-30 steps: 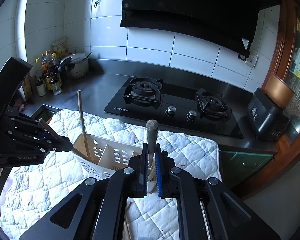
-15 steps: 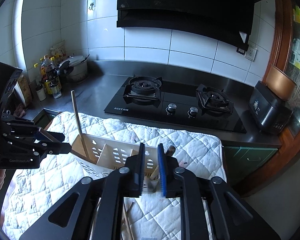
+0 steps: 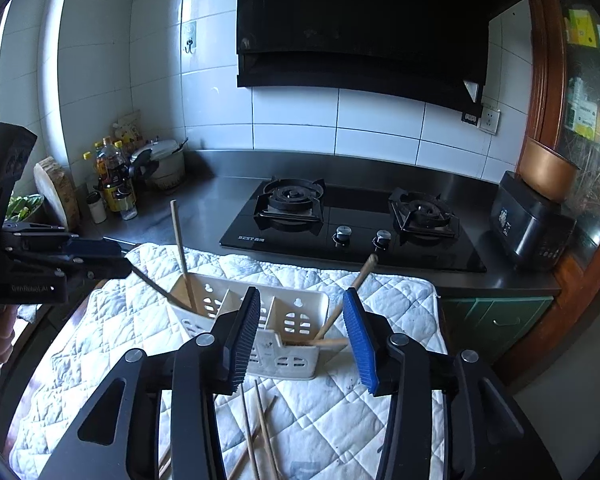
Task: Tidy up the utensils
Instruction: 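Lower the chopstick into the caddy and open the right gripper, then move the open right gripper back to the loose chopsticks and close on one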
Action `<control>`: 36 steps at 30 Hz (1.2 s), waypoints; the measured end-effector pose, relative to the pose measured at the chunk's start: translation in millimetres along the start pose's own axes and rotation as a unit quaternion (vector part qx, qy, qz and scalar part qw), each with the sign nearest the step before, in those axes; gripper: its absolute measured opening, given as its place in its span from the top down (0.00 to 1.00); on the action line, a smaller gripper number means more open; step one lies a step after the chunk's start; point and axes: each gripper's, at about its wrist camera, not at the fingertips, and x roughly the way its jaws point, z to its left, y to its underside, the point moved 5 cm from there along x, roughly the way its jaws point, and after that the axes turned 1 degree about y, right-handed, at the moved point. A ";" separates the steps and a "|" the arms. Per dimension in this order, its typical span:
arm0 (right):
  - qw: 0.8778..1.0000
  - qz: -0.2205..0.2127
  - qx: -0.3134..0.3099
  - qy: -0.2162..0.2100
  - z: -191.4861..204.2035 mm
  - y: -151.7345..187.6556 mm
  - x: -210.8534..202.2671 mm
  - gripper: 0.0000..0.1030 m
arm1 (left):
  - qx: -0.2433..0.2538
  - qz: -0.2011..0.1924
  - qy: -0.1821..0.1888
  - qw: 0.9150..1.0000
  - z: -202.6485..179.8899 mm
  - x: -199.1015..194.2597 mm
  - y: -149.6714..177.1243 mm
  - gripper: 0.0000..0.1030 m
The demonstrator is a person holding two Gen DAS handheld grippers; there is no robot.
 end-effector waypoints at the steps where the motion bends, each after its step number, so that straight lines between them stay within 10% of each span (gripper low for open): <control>1: 1.000 -0.002 0.000 -0.003 1.8 5.3 -5.1 0.59 | 0.002 -0.009 -0.003 1.000 -2.6 -6.7 3.8 0.63; 12: 0.999 0.008 -0.005 -0.031 15.6 93.3 -40.6 0.56 | 0.008 -0.047 -0.010 0.999 -31.4 -39.0 93.0 0.48; 16: 0.999 0.013 0.003 -0.035 16.2 132.9 -45.0 0.38 | -0.004 -0.055 -0.008 0.998 -35.6 -41.8 129.5 0.47; 36: 0.996 0.074 0.020 -0.039 10.0 241.0 -23.0 0.13 | -0.071 0.019 -0.048 0.996 -13.3 19.3 250.2 0.31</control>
